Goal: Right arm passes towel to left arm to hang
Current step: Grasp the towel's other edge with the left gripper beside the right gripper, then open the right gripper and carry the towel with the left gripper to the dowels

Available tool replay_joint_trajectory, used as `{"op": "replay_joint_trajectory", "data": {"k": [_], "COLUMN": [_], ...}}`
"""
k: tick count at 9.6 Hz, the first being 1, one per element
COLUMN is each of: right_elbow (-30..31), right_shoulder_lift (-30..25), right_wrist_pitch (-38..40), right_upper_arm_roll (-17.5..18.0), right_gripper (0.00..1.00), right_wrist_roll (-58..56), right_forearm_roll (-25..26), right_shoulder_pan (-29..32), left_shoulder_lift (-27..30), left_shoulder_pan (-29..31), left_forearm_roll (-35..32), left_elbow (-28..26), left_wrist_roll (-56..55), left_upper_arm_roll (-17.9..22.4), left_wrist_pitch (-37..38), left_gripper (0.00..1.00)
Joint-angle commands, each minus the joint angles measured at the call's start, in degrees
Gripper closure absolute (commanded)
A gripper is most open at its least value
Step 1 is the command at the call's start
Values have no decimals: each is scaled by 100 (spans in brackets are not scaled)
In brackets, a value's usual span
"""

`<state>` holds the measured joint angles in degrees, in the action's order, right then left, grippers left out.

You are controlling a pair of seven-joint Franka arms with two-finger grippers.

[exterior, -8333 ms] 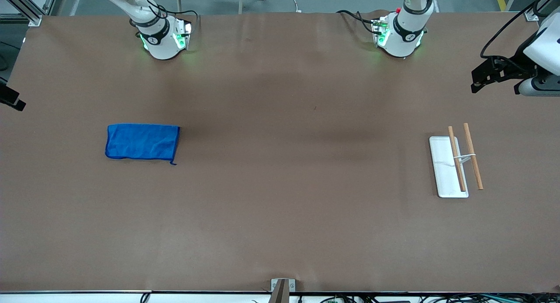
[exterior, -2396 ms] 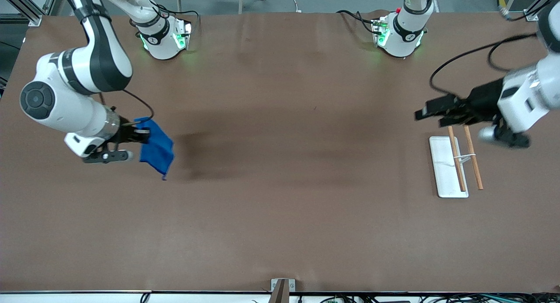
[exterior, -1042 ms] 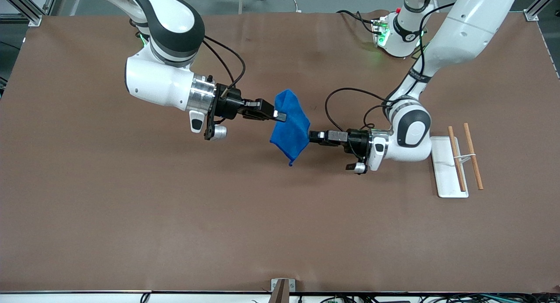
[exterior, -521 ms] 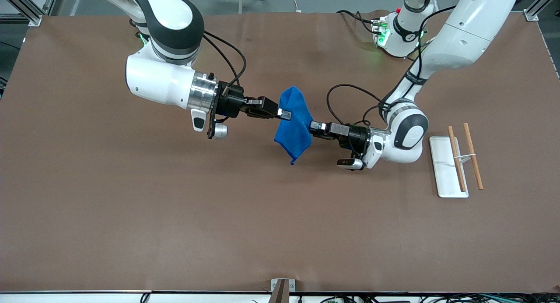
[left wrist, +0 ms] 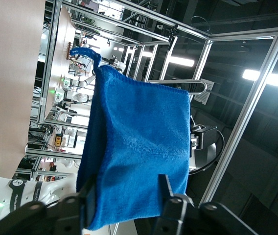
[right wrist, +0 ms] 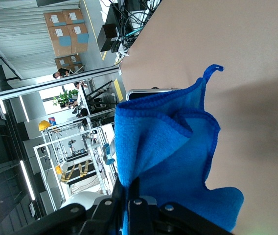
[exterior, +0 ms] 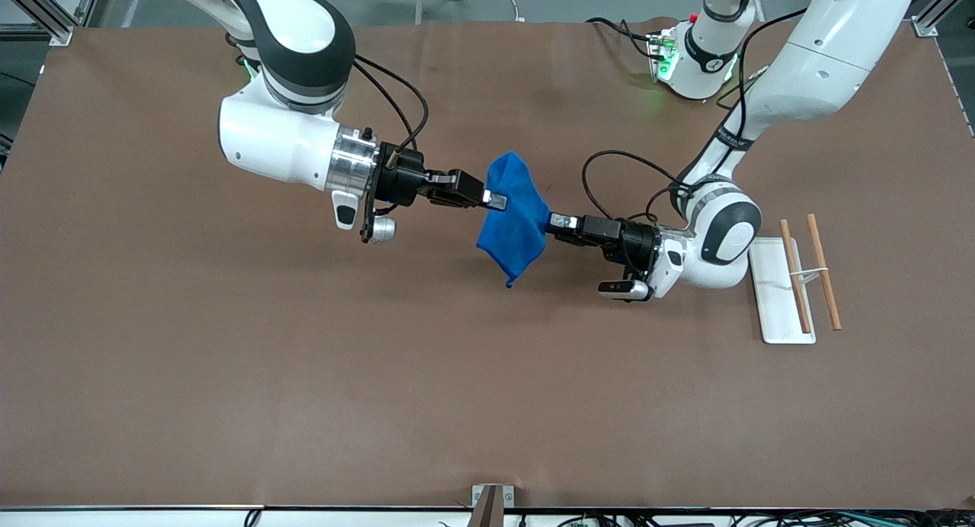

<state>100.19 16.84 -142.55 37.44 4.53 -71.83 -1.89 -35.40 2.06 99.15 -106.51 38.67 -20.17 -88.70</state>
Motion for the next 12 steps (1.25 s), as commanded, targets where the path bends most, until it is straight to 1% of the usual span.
{"op": "replay_joint_trajectory", "data": {"k": [1, 2, 4, 6, 7, 8, 9, 10, 11, 12], "right_elbow": [-70, -79, -88, -88, -53, 87, 210, 298, 395, 535], "right_shoulder_lift": [30, 30, 30, 30, 30, 22, -5, -40, -84, -206], "right_wrist_pitch": [-36, -36, -27, 8, 43, 104, 122, 209, 306, 420], "right_upper_arm_roll": [44, 44, 44, 44, 44, 18, -17, -130, -419, -796], "right_gripper": [100, 100, 100, 100, 47, 0, 0, 0, 0, 0], "right_wrist_roll": [39, 39, 39, 39, 4, -5, -5, 4, 12, 12], "right_forearm_roll": [-112, -112, -112, -112, -94, 1, 298, 875, 1543, 2297], "right_shoulder_pan": [22, 22, 22, 31, 75, 127, 276, 416, 461, 444], "left_shoulder_lift": [-72, -64, -20, 216, 409, 507, 673, 814, 963, 1060], "left_shoulder_pan": [5, 23, 23, 136, 163, 294, 374, 583, 925, 1276], "left_forearm_roll": [43, 43, 43, 8, -27, -53, -280, -656, -1165, -1848], "left_elbow": [-46, -45, 33, 139, 191, 305, 358, 376, 368, 411], "left_wrist_roll": [62, 53, -8, -515, -910, -1288, -1709, -2027, -2169, -2336], "left_upper_arm_roll": [-13, -22, -5, 22, 83, 92, 92, 92, 92, 83], "left_wrist_pitch": [-60, -60, -77, -112, -113, -113, -121, -121, -121, -104], "left_gripper": [86, 99, 100, 100, 100, 100, 100, 100, 100, 100]}}
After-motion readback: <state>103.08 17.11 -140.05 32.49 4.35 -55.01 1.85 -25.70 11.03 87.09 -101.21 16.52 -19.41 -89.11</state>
